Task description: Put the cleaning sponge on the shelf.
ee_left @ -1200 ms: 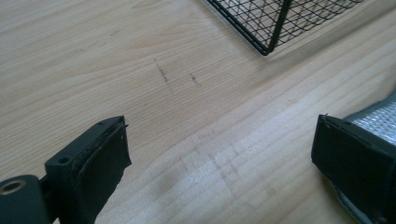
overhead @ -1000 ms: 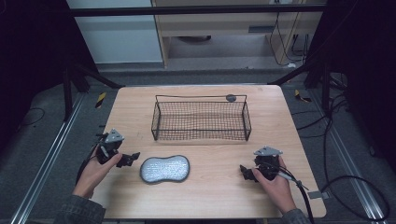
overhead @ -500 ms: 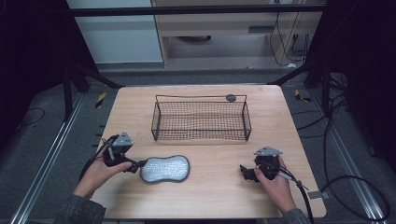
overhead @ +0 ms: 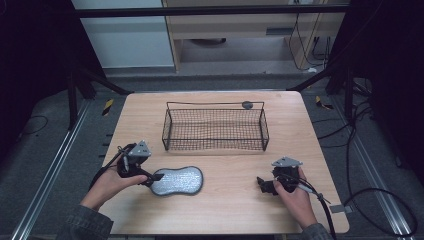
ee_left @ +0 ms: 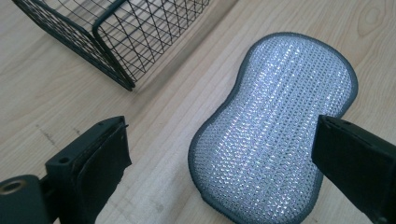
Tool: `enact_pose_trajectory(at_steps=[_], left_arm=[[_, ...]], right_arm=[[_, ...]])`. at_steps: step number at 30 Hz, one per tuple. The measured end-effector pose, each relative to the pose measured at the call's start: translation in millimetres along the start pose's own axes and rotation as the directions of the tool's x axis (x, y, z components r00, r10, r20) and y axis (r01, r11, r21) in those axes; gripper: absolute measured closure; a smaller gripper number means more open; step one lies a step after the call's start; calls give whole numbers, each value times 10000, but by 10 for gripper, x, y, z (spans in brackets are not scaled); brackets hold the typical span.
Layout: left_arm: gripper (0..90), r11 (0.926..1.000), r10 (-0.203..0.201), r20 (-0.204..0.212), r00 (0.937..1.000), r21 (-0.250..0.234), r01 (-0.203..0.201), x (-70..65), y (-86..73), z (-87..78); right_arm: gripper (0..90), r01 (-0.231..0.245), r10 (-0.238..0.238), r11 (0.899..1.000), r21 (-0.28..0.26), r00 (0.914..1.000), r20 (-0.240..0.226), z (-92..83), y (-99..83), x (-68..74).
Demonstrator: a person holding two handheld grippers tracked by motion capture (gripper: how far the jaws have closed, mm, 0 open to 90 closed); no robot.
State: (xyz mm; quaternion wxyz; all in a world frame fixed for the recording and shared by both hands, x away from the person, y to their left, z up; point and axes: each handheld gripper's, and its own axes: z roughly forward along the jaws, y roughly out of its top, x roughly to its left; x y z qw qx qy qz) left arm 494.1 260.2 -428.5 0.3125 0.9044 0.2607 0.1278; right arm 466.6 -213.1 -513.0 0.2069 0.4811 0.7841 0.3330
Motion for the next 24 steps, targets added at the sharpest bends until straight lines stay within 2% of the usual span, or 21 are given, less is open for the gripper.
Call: enact_pose_trajectory(at_steps=[3,5,8,11,13,14,15,16,17,19,20,21,22,23,24], left_arm=[[40,9985,262,-66,9996,481,-259,-4,52,9],[40,9981,319,10,9995,531,-319,-12,72,12],[39,9924,681,155,9976,1022,-693,-39,141,59],[39,9875,886,484,9949,1264,-941,-80,183,130],[38,9820,1092,551,9925,1485,-1163,-103,204,172],[39,9820,1092,551,9925,1485,-1163,-103,204,172],[39,9743,1314,619,9894,1761,-1404,-128,229,206],[40,9743,1314,619,9894,1761,-1404,-128,229,206],[41,9678,1584,699,9849,1866,-1689,-162,258,221],[40,9599,1841,775,9798,2000,-1962,-202,293,232],[40,9599,1841,775,9798,2000,-1962,-202,293,232],[39,9520,2083,892,9740,2099,-2228,-231,332,238],[39,9520,2083,892,9740,2099,-2228,-231,332,238],[39,9470,2242,953,9699,2136,-2399,-249,368,244],[38,9455,2302,976,9682,2128,-2463,-250,383,247]], right_arm=[[6,2,-2,10000,1,10000,-5,0,0,0],[6,3,-3,10000,0,10000,-3,0,0,0],[6,3,-3,10000,2,10000,-5,0,0,0],[5,-6,6,10000,12,10000,-17,0,0,0],[4,15,-15,10000,10,10000,-31,2,1,-3],[4,17,-17,10000,10,10000,-32,2,2,-3],[4,19,-19,10000,10,10000,-30,2,1,-3],[4,19,-19,10000,10,10000,-30,2,1,-3],[4,25,-25,10000,6,10000,-34,2,1,-3],[4,20,-20,10000,9,10000,-28,2,1,-3],[4,15,-15,10000,8,10000,-32,2,2,-3],[4,19,-19,10000,9,10000,-29,2,1,-3],[4,19,-19,10000,9,10000,-29,2,1,-3],[4,16,-16,10000,8,10000,-31,2,1,-3],[4,16,-16,10000,9,10000,-29,2,2,-3]])
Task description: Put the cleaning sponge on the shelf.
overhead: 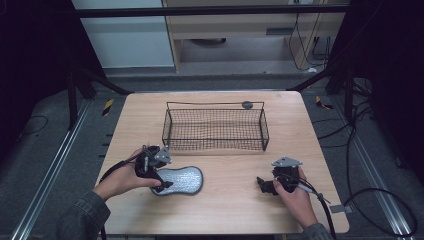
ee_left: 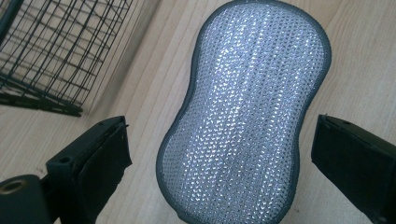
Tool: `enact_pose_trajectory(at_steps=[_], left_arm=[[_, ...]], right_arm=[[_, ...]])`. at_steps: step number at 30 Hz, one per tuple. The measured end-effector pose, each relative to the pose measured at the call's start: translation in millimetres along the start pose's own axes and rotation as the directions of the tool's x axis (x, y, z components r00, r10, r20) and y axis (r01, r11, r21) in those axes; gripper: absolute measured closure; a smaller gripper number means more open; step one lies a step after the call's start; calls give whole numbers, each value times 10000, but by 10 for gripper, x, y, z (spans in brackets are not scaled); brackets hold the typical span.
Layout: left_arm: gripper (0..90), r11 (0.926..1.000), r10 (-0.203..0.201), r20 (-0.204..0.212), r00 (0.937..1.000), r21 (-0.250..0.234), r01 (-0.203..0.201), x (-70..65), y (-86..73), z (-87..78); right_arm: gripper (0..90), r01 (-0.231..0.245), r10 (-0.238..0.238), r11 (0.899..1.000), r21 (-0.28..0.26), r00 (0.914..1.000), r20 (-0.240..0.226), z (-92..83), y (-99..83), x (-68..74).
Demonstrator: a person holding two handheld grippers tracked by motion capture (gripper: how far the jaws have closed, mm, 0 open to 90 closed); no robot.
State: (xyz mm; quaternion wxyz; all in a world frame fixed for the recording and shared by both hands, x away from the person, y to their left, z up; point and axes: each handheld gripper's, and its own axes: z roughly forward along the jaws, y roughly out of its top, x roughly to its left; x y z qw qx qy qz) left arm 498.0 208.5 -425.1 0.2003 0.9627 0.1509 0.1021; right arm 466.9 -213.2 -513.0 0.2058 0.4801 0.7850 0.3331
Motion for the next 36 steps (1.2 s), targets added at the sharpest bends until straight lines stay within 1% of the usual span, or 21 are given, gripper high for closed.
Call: enact_pose_trajectory(at_steps=[5,6,8,10,11,15,18,21,23,27,36], left_arm=[[38,9999,29,112,9999,-111,-28,20,35,22],[38,9999,109,150,9998,-52,-108,26,45,45],[37,9999,133,189,9997,-27,-132,25,50,60],[38,9996,245,175,9995,128,-247,17,74,105],[40,9996,245,175,9995,128,-247,17,74,105],[39,9988,474,358,9982,112,-478,-5,102,146],[39,9977,632,404,9972,208,-640,-20,128,171],[38,9967,751,320,9967,295,-760,-21,144,180],[38,9966,767,388,9963,283,-778,-24,160,189],[38,9960,837,366,9958,292,-848,-27,168,203],[38,9959,827,348,9960,335,-839,-27,168,234]], right_arm=[[4,31,-31,10000,6,10000,13,0,0,-2],[4,16,-16,10000,4,10000,6,1,0,-1],[4,5,-5,10000,0,10000,3,0,0,0],[4,33,-33,10000,1,10000,7,0,1,-2],[4,33,-33,10000,1,10000,7,0,1,-2],[4,15,-15,10000,4,10000,6,0,0,-1],[4,15,-15,10000,7,10000,12,1,0,-1],[4,4,-4,10000,2,10000,2,0,1,0],[4,12,-12,10000,3,10000,11,1,1,0],[3,35,-35,10000,1,10000,31,2,1,-1],[4,8,-8,10000,-7,10000,20,3,3,1]])
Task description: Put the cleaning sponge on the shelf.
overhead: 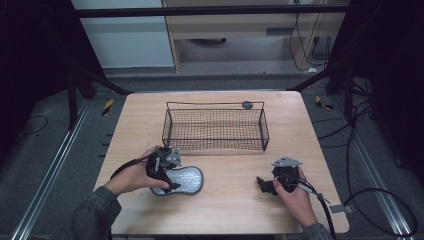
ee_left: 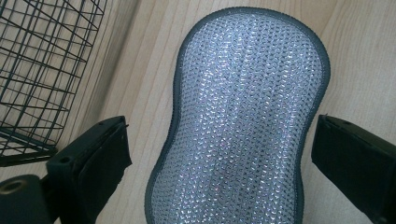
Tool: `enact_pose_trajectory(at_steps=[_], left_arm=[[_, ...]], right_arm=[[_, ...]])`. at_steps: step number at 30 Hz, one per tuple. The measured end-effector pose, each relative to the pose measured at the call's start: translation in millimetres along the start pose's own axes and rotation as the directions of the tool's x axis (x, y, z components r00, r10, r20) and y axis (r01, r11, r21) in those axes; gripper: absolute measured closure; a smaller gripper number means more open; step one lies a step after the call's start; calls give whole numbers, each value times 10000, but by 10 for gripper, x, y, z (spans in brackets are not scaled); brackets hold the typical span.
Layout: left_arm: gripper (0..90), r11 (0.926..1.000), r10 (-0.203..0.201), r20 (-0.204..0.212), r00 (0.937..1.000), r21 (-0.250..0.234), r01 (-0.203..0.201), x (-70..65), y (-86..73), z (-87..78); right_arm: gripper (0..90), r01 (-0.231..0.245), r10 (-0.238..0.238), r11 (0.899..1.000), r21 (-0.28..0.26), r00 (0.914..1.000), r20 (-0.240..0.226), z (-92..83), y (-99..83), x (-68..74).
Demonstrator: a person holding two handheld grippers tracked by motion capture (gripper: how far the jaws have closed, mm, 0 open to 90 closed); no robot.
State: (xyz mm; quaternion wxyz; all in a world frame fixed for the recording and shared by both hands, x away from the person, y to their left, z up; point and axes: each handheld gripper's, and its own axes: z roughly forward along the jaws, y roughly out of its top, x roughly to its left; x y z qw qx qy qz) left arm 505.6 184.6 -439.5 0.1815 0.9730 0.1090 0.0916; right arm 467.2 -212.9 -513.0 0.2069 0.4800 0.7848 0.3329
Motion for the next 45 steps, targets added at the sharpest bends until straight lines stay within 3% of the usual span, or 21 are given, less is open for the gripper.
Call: enact_pose_trajectory(at_steps=[19,26,45], left_arm=[[39,9990,257,404,9989,362,-271,-52,-26,153],[40,9980,125,587,9982,619,-162,-66,-47,271],[0,9985,-234,699,9973,501,199,16,-98,383]], right_arm=[[4,-15,15,10000,-5,10000,3,5,3,5],[4,-4,4,10000,-10,10000,3,5,3,4],[4,-36,36,10000,1,10000,-31,6,6,21]])
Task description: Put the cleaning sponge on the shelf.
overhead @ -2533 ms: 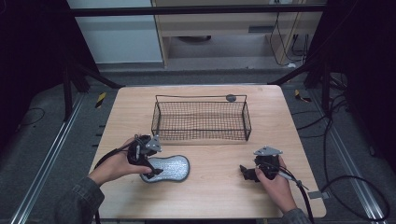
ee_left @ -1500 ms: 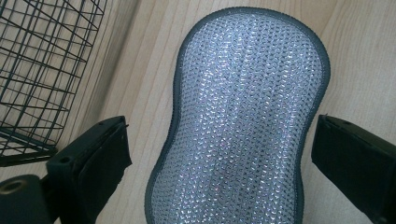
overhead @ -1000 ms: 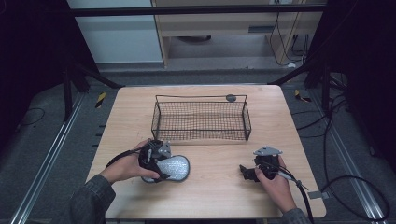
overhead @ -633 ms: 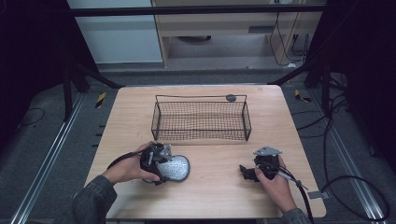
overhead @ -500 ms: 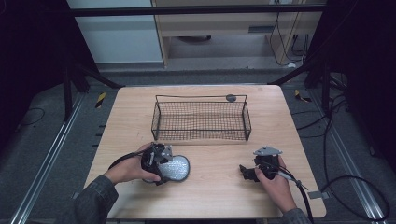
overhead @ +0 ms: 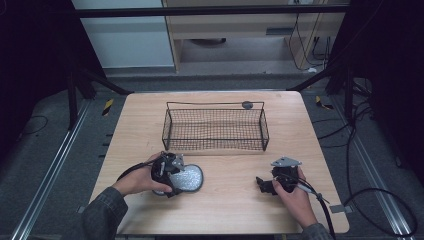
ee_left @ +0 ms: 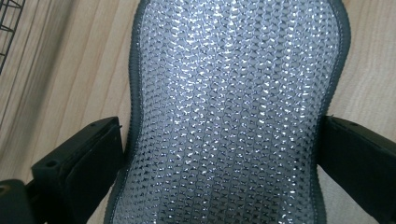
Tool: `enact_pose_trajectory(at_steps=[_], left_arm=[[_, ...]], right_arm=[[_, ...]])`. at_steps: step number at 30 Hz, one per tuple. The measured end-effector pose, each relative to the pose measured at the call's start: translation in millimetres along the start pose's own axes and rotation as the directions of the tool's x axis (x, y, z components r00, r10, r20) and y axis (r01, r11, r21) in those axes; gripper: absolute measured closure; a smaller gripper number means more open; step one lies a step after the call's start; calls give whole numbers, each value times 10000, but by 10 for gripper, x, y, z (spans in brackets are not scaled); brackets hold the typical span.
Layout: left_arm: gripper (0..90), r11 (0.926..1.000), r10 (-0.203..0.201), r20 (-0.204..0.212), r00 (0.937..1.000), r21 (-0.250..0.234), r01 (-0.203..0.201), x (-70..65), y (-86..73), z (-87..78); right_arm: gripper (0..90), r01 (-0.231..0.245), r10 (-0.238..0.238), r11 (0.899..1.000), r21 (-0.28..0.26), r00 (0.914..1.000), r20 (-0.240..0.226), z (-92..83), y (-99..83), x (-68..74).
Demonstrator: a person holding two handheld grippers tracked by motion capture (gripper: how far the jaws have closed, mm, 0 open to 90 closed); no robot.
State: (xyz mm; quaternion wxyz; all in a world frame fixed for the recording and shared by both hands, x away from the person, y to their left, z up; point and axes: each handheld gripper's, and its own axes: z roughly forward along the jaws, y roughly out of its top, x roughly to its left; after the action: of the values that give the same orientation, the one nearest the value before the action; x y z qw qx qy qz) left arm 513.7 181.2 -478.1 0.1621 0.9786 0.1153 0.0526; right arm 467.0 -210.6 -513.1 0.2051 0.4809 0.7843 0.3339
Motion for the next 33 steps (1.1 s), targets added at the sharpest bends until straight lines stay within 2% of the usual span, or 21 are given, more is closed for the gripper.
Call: enact_pose_trajectory(at_steps=[3,7,12,17,21,33], left_arm=[[0,9995,-298,119,9995,-68,299,29,-22,30],[7,9989,-436,169,9989,-174,439,40,-39,29],[51,9986,-516,190,9985,-78,518,33,-36,12],[89,9985,-536,-85,9985,-121,535,4,-8,-61],[92,9988,-436,-207,9988,-218,432,-16,7,-113],[91,9977,-488,-599,9970,-489,459,-25,26,-289]], right_arm=[[4,17,-17,10000,-6,10000,-3,1,0,5],[4,27,-27,10000,-4,10000,-14,0,2,11],[4,-10,10,10000,8,10000,-47,-2,2,18],[4,7,-7,10000,4,10000,-51,0,3,20],[4,63,-63,10000,2,10000,-14,3,2,19],[4,79,-79,10000,-14,10000,-18,6,3,21]])
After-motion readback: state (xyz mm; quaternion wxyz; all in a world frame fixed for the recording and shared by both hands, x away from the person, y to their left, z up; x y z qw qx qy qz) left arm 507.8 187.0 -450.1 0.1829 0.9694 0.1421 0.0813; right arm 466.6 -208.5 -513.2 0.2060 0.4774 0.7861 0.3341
